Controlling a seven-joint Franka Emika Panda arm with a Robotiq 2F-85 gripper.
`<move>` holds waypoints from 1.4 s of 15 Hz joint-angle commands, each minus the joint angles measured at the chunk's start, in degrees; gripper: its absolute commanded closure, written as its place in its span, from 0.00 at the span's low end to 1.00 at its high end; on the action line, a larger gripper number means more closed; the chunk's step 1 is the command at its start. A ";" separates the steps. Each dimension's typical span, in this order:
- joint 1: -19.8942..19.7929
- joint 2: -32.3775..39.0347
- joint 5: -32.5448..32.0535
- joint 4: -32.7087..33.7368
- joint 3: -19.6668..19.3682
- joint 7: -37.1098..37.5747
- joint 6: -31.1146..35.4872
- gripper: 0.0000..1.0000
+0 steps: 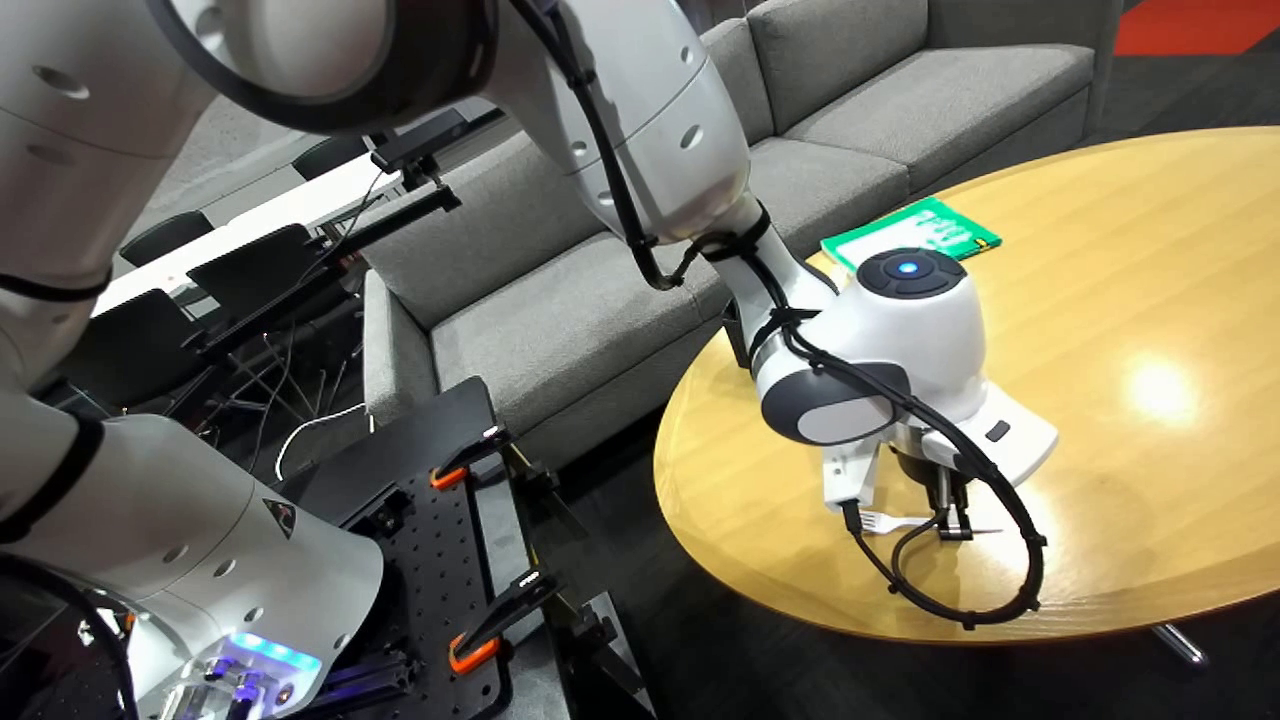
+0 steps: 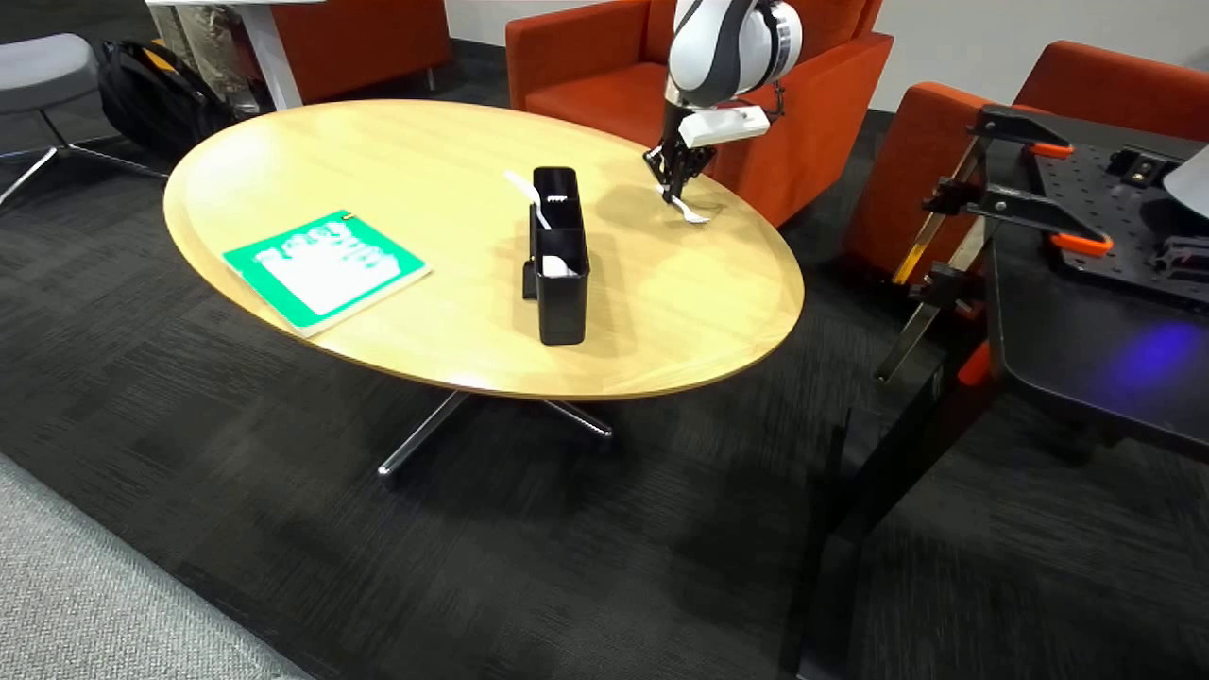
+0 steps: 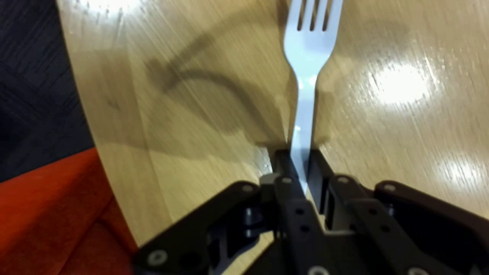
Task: Put the fork in the cutlery holder
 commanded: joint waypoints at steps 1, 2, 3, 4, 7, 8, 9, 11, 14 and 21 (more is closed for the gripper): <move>-0.55 -2.03 -0.02 -1.13 0.61 1.96 -2.11 0.96; -0.66 -3.15 0.39 -2.02 0.79 2.45 -2.70 0.96; -1.02 -4.65 0.74 -3.20 1.30 2.83 -3.48 0.96; -1.27 -6.17 1.38 -4.40 1.73 3.51 -4.05 0.96; -2.24 -11.28 3.40 -7.34 2.89 5.76 -7.38 0.96; -3.30 -13.42 4.19 -8.52 4.03 5.40 -8.73 0.96; -3.99 -14.99 4.86 -8.84 4.70 5.16 -10.71 0.96; -6.44 -18.28 6.58 -9.66 7.21 3.67 -14.29 0.96; -9.74 -21.96 10.30 -9.38 10.83 2.88 -21.43 0.96; -11.90 -24.15 22.66 -5.20 13.99 1.12 -37.81 0.96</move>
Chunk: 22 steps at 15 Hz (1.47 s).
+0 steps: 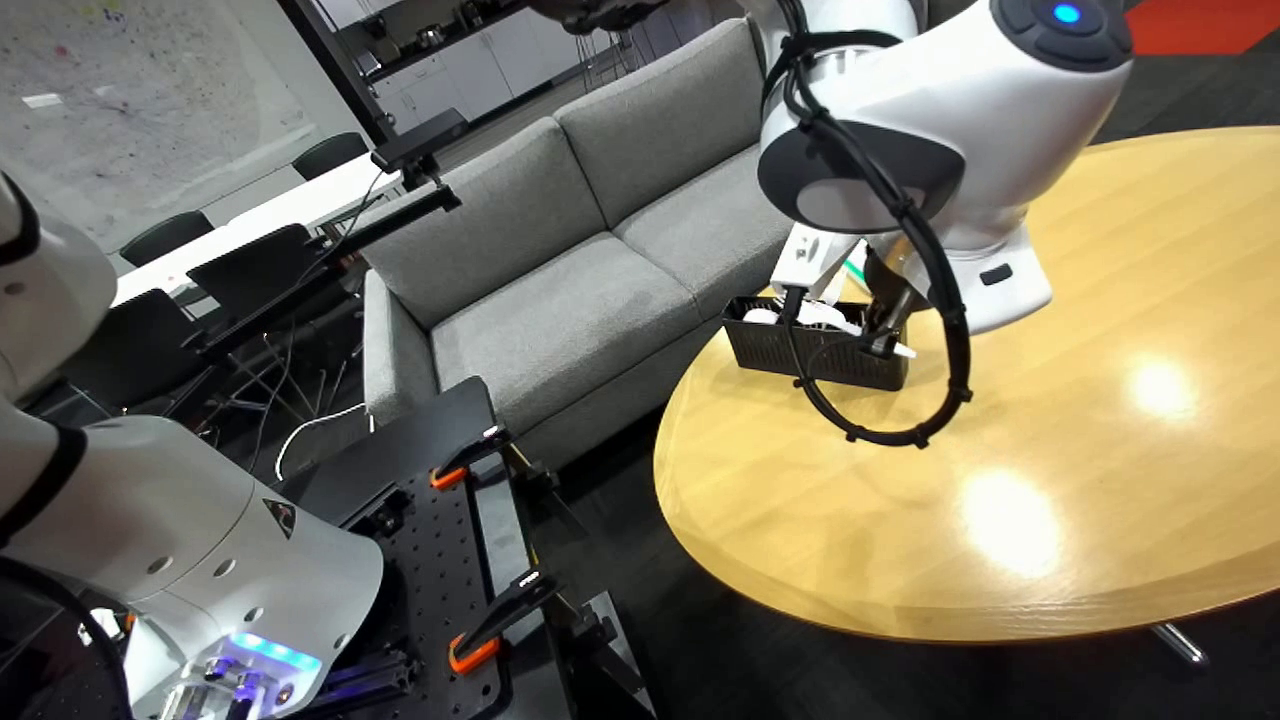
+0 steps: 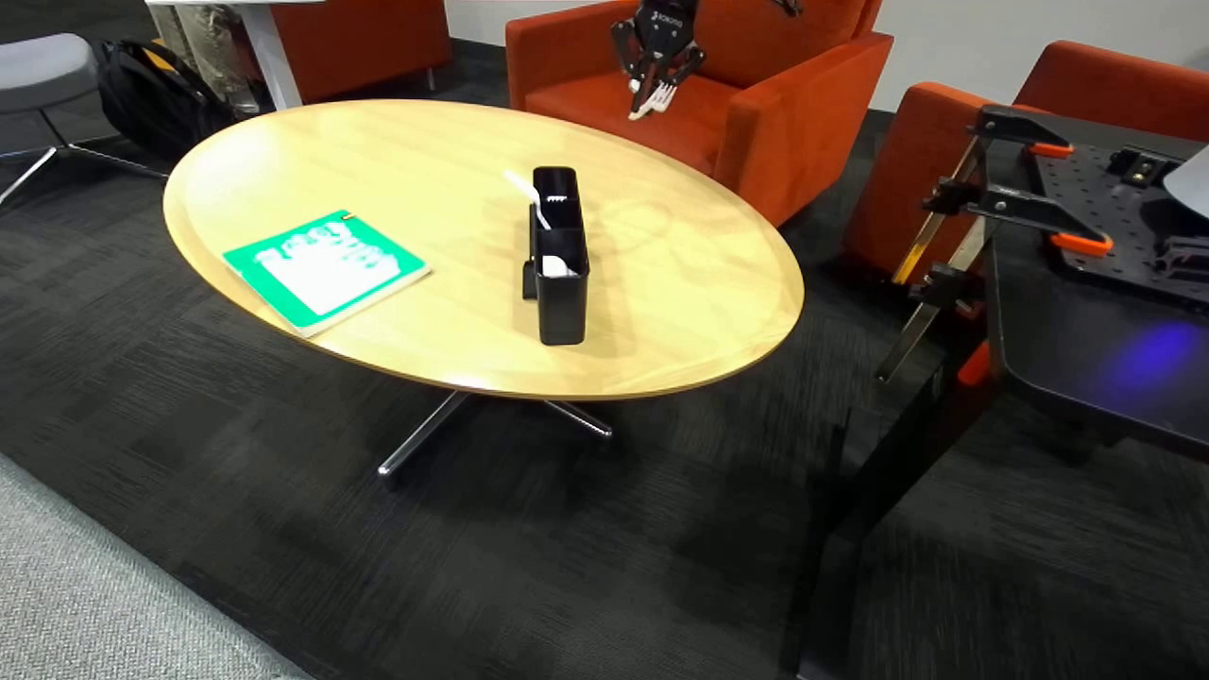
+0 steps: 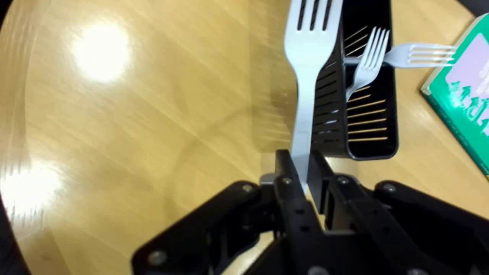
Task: Put the fork in the cutlery holder
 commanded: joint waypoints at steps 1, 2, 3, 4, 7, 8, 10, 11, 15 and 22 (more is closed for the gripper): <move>-0.56 -0.80 6.44 1.80 0.79 -2.28 -7.85 0.96; -0.35 -0.41 8.17 2.66 0.67 -3.05 -9.71 0.96; -0.07 0.18 10.23 3.60 0.60 -3.50 -11.38 0.96; 0.15 0.87 12.26 4.62 0.49 -4.13 -13.00 0.96; 0.80 3.53 18.92 7.97 -0.09 -4.71 -17.20 0.96; 1.31 4.68 20.57 9.20 -0.51 -4.24 -18.29 0.96; 2.29 7.43 23.36 12.00 -1.33 -2.99 -19.72 0.96; 2.79 8.78 24.72 13.21 -1.74 -2.50 -19.84 0.96; 4.01 14.00 28.89 18.00 -2.59 -1.57 -20.12 0.96; 4.02 20.88 32.07 24.85 -3.55 2.55 -21.75 0.96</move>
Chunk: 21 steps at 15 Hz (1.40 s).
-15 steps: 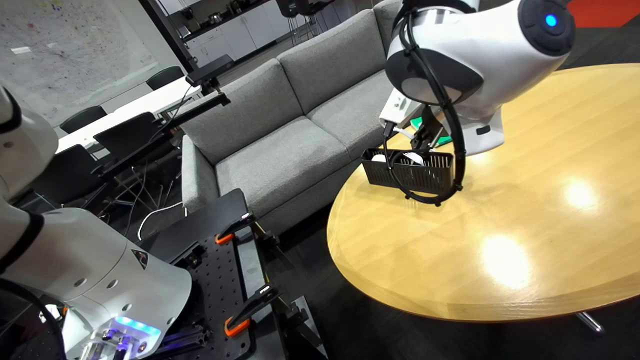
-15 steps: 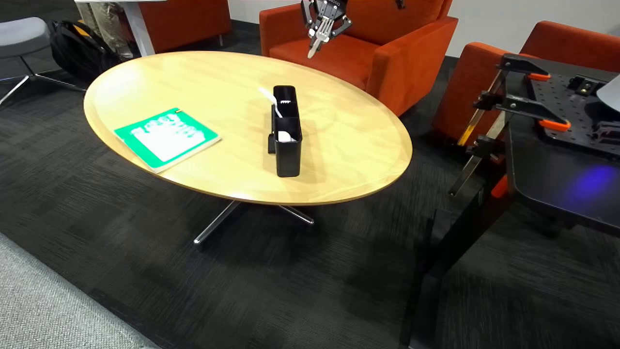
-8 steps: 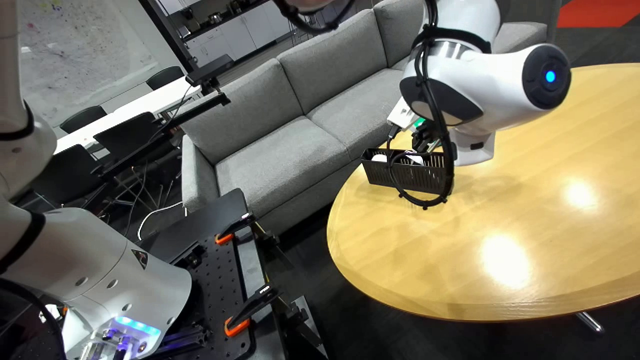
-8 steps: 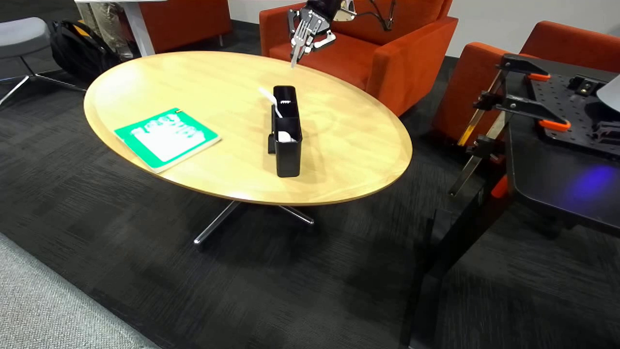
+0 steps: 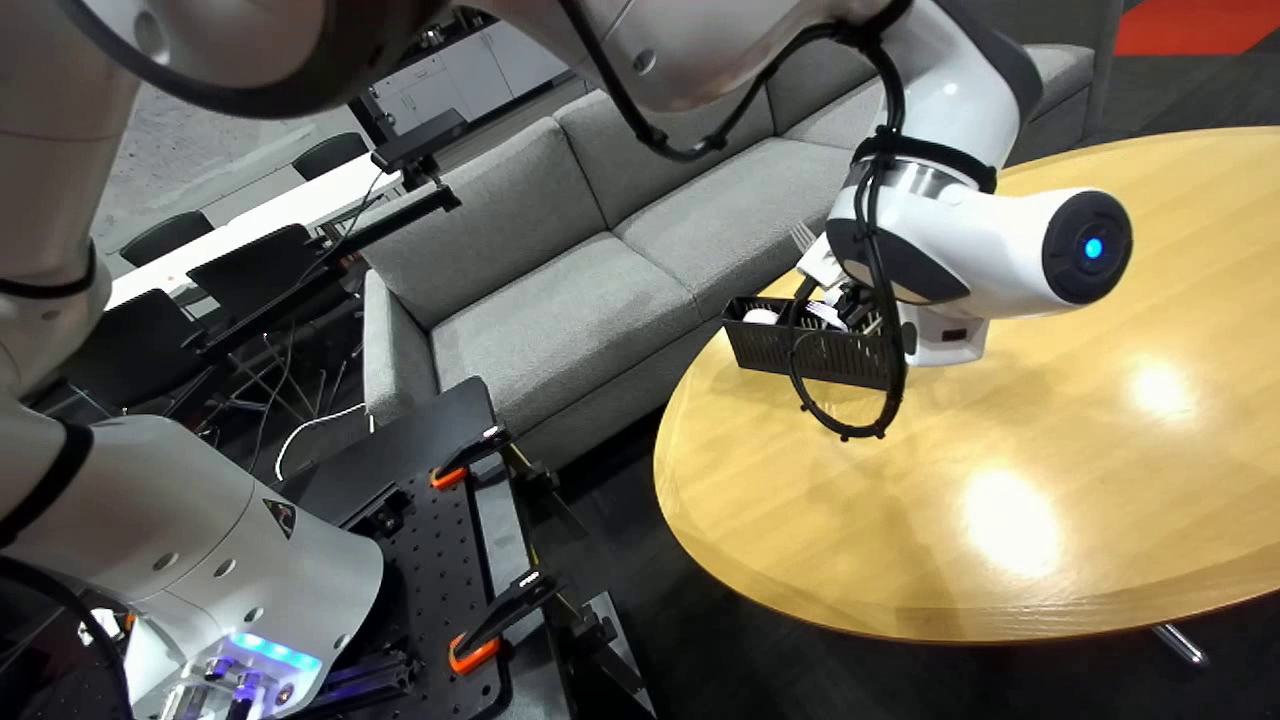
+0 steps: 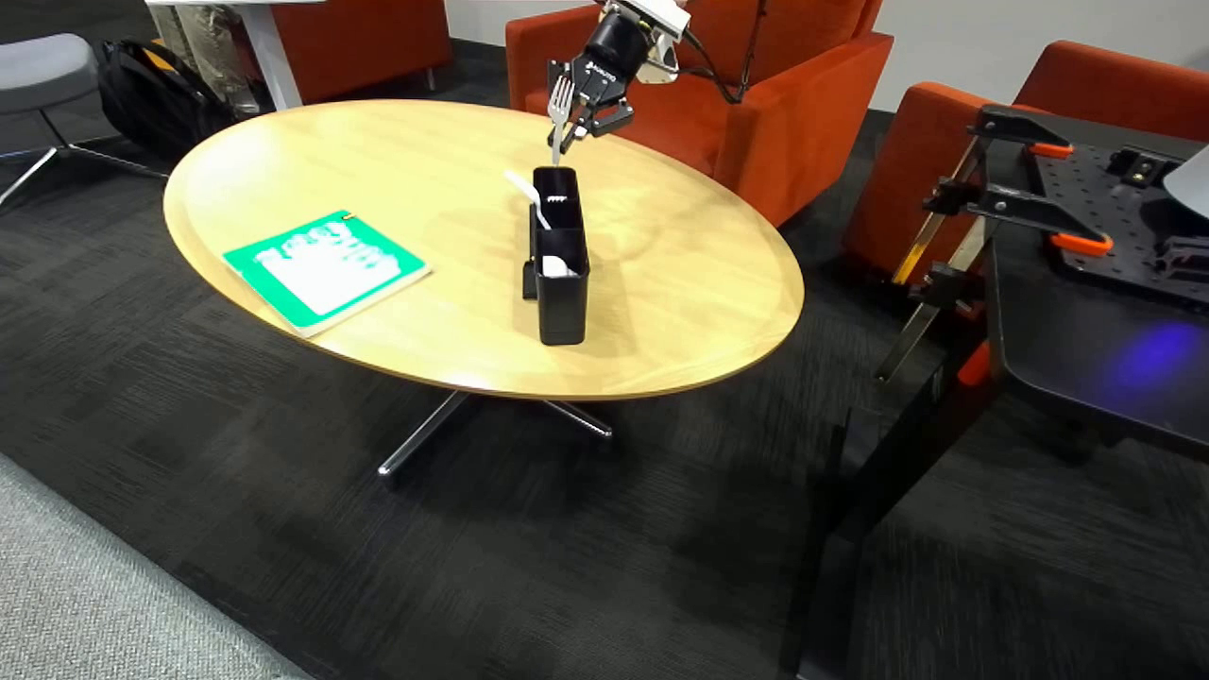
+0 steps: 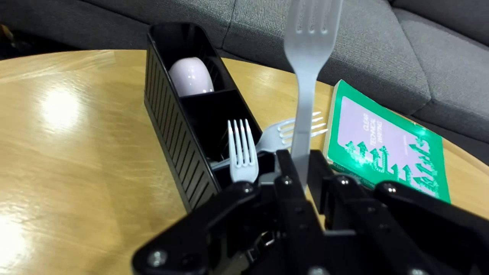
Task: Put the fork in the cutlery holder
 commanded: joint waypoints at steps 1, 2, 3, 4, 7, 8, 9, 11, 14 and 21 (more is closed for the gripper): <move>0.18 3.55 1.67 5.04 -1.58 4.28 -3.75 0.96; 0.08 4.29 1.66 5.83 -1.75 5.14 -4.43 0.96; 0.00 4.99 1.62 6.57 -1.95 5.92 -5.08 0.96; -0.05 5.66 1.60 7.28 -2.11 6.71 -5.68 0.96; -0.26 7.58 1.30 9.35 -2.26 8.34 -7.74 0.96; -0.38 8.18 1.25 10.03 -2.25 8.53 -8.61 0.96; -0.42 8.74 1.35 10.59 -2.30 8.97 -9.18 0.96; -0.68 9.71 1.54 11.62 -2.31 9.71 -10.20 0.96; -0.89 11.08 1.58 13.14 -2.34 11.04 -11.12 0.96; -0.95 13.04 1.06 15.77 -2.39 12.26 -12.80 0.22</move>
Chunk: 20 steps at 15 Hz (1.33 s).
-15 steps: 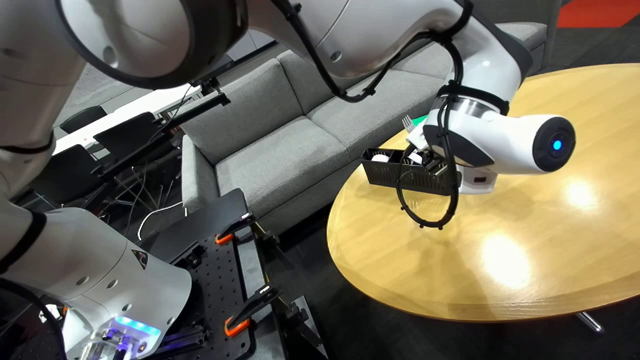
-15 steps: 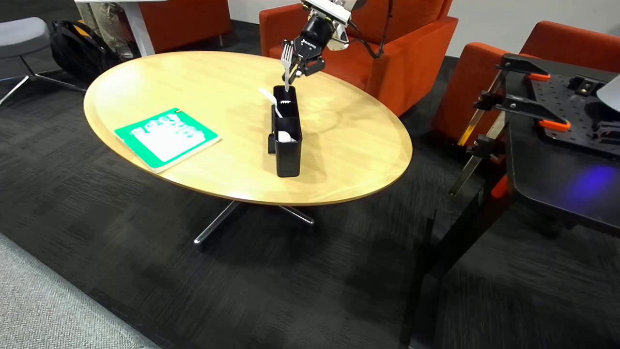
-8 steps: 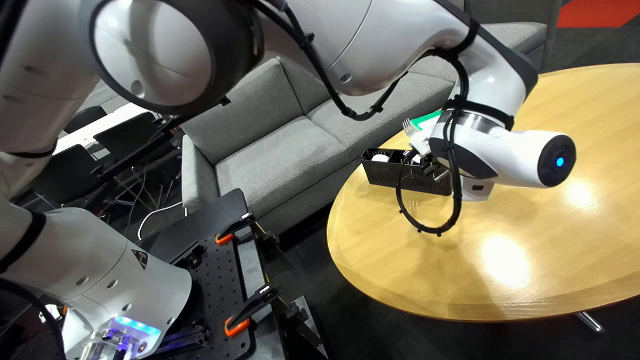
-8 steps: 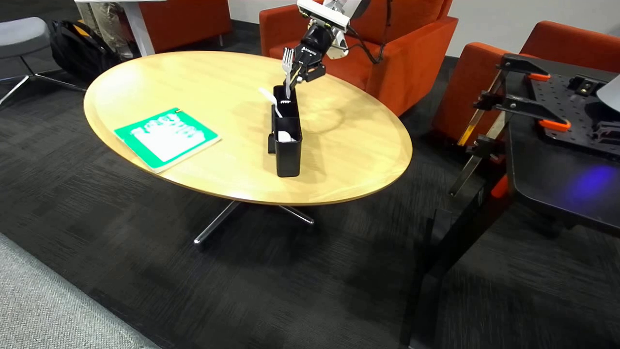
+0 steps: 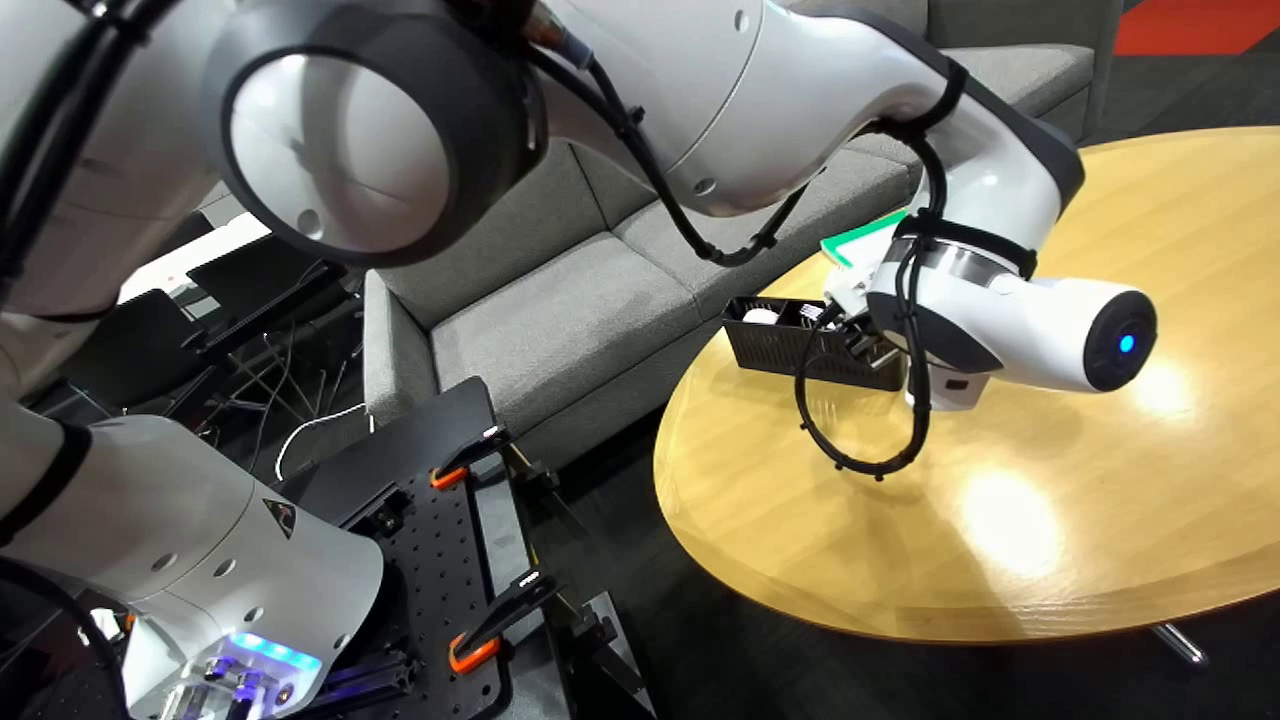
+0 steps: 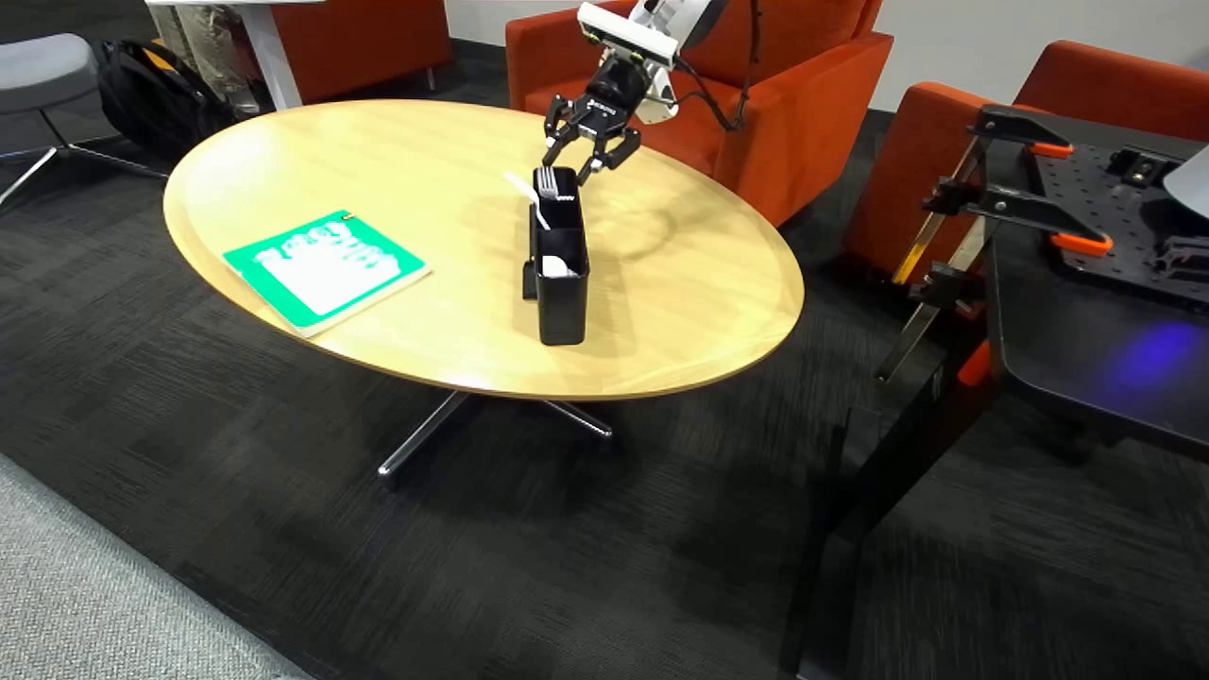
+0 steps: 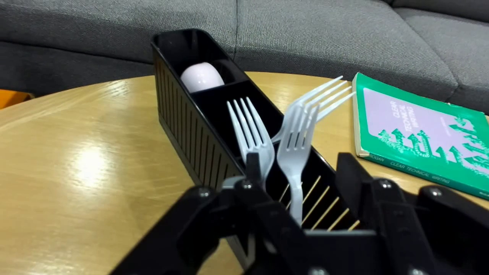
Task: Put the fork in the cutlery holder
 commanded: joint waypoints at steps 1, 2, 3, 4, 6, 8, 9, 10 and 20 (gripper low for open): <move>-0.01 1.48 0.35 3.13 -0.56 1.69 -3.12 0.13; 0.12 1.02 0.28 2.59 -0.55 1.05 -3.09 0.07; 0.15 0.61 0.13 2.15 -0.56 0.46 -3.36 0.01; 0.08 -0.35 0.28 0.95 -0.43 -0.88 -3.31 0.00; -0.08 -1.86 0.34 -0.88 -0.33 -3.01 -3.51 0.00; -0.05 -4.71 -1.21 -4.11 -0.31 -6.17 -2.60 0.00; 0.12 -5.83 -1.88 -5.17 -0.57 -7.45 -2.61 0.00; 0.24 -7.54 -2.59 -6.91 -0.75 -9.04 -2.37 0.00; 5.43 -27.94 -7.61 -25.67 -5.68 -21.46 2.52 0.00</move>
